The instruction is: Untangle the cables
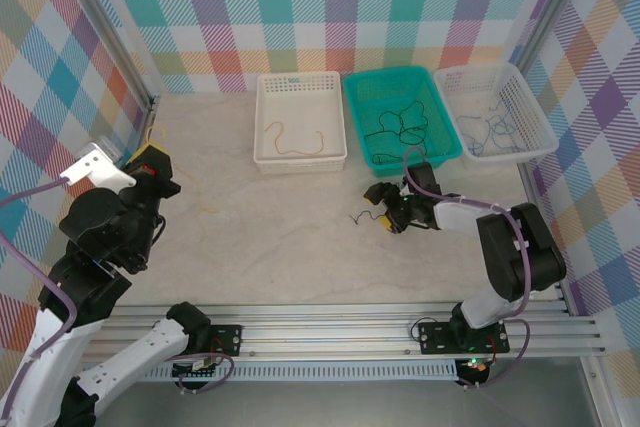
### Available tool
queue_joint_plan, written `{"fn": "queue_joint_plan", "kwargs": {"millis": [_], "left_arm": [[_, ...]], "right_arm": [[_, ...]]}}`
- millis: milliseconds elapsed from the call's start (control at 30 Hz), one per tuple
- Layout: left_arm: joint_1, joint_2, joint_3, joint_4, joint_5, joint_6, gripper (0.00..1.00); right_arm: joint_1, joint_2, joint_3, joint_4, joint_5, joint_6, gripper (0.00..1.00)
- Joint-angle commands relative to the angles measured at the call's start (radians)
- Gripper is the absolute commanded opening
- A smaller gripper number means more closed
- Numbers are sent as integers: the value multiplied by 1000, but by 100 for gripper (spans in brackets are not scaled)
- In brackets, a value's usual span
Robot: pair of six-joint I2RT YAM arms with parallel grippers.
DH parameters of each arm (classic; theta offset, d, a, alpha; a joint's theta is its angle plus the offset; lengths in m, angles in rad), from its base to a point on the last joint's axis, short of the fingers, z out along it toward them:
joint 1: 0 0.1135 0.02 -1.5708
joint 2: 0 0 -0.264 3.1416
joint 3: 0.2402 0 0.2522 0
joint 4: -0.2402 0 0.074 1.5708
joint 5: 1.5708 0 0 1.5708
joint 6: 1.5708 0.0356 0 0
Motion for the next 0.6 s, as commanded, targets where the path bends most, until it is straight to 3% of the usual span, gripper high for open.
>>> {"fn": "queue_joint_plan", "kwargs": {"millis": [0,67,567], "left_arm": [[7,32,19,6,-14,-7,0],[7,51,16,16,-7,-8,0],[15,345,96,98,150,-14,0]], "right_arm": [[-16,-62,-5,-91,96,-37,91],[-15,-94,-4,-110,95,-39,100],[-14,-313,0,-198,166,-97,100]]}}
